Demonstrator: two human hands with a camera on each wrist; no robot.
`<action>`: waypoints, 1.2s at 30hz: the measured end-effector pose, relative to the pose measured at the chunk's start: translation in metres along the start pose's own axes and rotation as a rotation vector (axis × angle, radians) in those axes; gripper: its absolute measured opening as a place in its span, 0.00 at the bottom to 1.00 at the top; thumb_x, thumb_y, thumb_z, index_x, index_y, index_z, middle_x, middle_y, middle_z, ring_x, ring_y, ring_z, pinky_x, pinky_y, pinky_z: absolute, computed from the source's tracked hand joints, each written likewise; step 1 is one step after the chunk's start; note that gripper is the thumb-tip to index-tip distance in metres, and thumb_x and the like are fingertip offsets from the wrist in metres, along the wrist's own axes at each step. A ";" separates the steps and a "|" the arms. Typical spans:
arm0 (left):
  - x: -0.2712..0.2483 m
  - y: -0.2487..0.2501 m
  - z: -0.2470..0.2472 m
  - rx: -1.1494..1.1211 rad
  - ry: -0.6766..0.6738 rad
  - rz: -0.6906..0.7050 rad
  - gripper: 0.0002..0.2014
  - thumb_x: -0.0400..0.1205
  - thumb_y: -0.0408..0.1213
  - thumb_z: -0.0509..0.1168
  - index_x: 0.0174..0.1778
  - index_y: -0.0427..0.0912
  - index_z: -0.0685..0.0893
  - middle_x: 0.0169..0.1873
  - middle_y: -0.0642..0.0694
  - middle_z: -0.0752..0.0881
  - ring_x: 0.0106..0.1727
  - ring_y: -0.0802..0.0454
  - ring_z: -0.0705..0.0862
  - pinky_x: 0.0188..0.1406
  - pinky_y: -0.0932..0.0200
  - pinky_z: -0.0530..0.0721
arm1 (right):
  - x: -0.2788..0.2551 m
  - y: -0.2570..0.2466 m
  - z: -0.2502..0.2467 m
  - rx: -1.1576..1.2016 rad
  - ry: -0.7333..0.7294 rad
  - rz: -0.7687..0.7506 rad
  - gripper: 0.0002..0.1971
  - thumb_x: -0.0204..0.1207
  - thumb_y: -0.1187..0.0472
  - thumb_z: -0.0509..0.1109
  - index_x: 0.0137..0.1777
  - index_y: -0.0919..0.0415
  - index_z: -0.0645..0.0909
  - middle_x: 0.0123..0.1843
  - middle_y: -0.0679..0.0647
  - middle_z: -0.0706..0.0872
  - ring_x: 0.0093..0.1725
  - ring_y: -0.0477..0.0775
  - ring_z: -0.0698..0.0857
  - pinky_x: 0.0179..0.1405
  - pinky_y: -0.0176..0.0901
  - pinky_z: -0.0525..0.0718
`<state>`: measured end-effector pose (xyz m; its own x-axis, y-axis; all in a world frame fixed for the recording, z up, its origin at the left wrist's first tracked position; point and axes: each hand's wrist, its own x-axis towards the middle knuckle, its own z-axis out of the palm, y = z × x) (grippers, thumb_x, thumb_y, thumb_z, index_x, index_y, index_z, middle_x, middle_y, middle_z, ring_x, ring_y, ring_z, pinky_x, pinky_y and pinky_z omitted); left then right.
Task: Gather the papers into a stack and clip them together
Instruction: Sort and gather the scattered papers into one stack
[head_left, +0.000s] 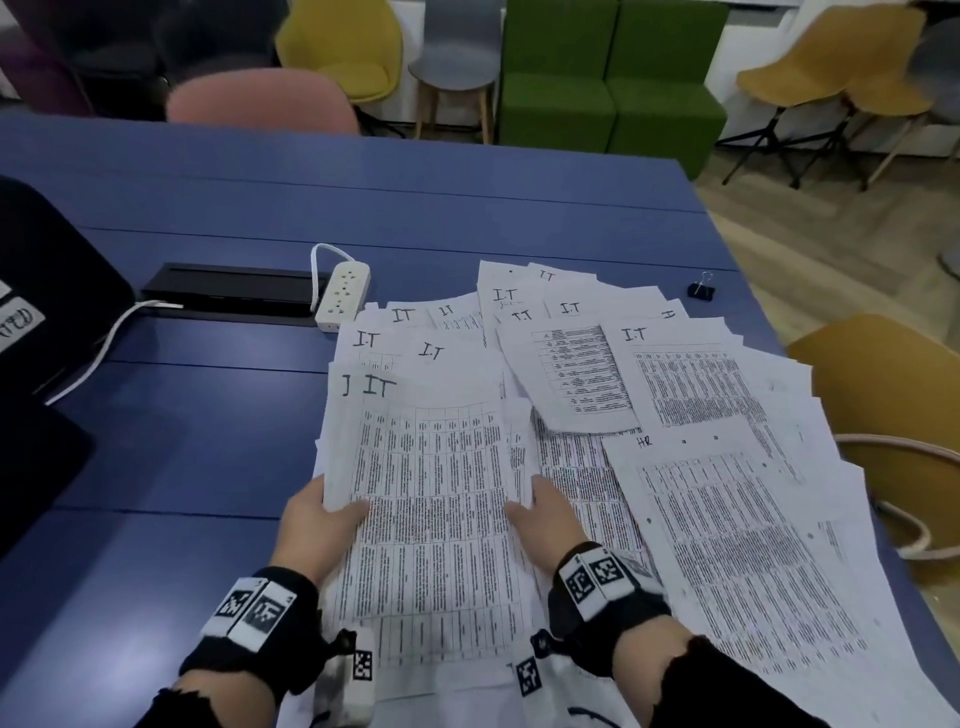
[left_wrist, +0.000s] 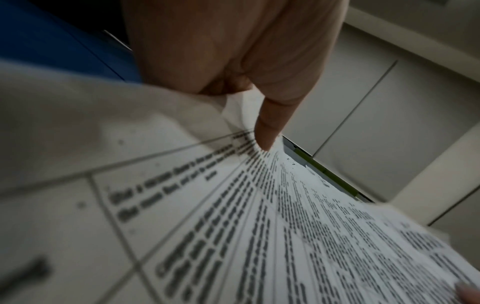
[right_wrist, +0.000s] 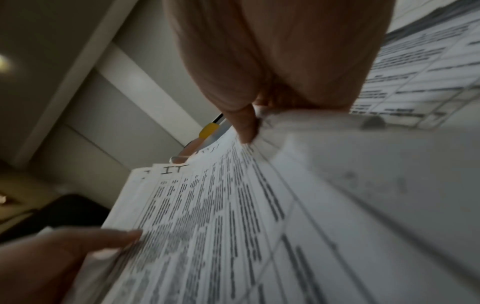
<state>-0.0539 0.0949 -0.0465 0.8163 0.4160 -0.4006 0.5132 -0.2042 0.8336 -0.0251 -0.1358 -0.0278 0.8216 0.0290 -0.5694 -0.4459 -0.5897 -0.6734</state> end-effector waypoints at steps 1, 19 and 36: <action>-0.001 0.000 0.000 0.012 -0.005 0.007 0.14 0.80 0.29 0.69 0.60 0.44 0.81 0.49 0.46 0.88 0.47 0.48 0.86 0.43 0.56 0.82 | 0.000 -0.001 0.002 0.000 -0.014 -0.011 0.25 0.85 0.56 0.58 0.79 0.62 0.59 0.73 0.54 0.72 0.72 0.54 0.73 0.69 0.45 0.70; 0.010 0.035 0.011 -0.256 -0.373 -0.027 0.16 0.78 0.30 0.72 0.62 0.37 0.83 0.56 0.43 0.91 0.61 0.45 0.88 0.71 0.40 0.77 | -0.002 0.027 -0.047 0.325 -0.061 0.025 0.65 0.50 0.34 0.82 0.83 0.57 0.51 0.60 0.50 0.79 0.54 0.52 0.81 0.78 0.62 0.66; -0.010 0.043 0.055 -0.080 -0.340 0.021 0.13 0.76 0.29 0.73 0.56 0.40 0.84 0.50 0.40 0.91 0.56 0.39 0.88 0.62 0.44 0.83 | -0.028 0.073 -0.102 0.217 0.077 -0.047 0.05 0.79 0.60 0.68 0.52 0.57 0.77 0.49 0.58 0.87 0.43 0.52 0.86 0.46 0.49 0.87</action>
<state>-0.0252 0.0333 -0.0271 0.8749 0.0908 -0.4756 0.4840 -0.1344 0.8647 -0.0447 -0.2624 -0.0130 0.8645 -0.0145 -0.5025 -0.4653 -0.4012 -0.7890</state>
